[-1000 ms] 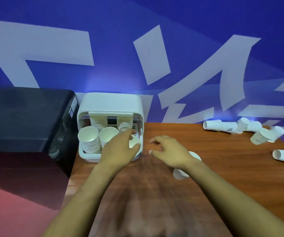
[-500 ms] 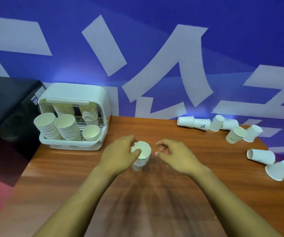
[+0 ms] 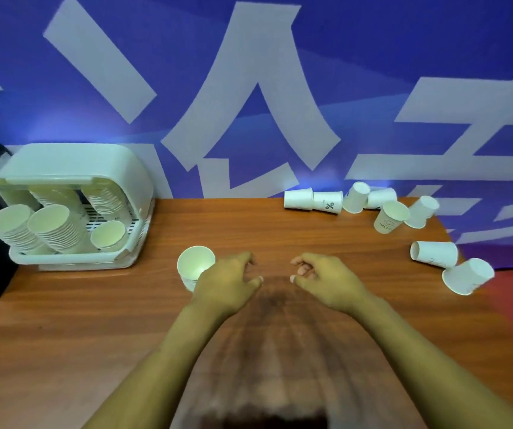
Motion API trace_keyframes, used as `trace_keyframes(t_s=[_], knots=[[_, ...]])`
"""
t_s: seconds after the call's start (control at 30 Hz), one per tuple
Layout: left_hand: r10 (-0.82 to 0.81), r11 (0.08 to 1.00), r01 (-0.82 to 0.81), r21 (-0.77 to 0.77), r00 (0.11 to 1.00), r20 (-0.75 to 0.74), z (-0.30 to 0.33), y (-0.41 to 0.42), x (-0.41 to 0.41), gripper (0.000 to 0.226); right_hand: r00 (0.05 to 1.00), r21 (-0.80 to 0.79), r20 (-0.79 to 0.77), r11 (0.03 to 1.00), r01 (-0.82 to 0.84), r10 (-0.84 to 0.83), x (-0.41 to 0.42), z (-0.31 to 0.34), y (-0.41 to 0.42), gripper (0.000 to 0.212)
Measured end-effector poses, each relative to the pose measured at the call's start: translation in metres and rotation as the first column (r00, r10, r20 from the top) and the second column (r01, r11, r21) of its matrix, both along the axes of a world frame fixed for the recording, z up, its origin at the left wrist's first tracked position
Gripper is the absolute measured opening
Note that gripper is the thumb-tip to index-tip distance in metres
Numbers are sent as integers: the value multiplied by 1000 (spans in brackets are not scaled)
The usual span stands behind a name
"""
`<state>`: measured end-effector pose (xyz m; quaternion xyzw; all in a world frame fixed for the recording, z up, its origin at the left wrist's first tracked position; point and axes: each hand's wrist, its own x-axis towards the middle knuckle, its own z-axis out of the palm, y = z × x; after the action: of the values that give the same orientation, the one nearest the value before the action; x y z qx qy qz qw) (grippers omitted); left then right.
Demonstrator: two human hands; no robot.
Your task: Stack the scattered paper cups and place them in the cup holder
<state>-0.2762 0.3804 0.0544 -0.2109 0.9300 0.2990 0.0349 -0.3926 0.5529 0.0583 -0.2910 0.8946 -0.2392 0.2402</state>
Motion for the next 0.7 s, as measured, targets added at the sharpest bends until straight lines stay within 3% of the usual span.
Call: trace_keyframes(t_s=[0.23,0.57,0.7], knots=[[-101,994,98,50,993,55,-14,41,-52,34,994,19,-13,994,110,-110,-41,-2,55,32],[-32,999,33,-11,991,130,-9,129,-131,38,1000,32,-25,999,-5,6,-131,0,144,45],[-80,996,83,-13,987,139,-17,186,-176,43,996,79,-88,997,6,1,-175,-5,201,54]])
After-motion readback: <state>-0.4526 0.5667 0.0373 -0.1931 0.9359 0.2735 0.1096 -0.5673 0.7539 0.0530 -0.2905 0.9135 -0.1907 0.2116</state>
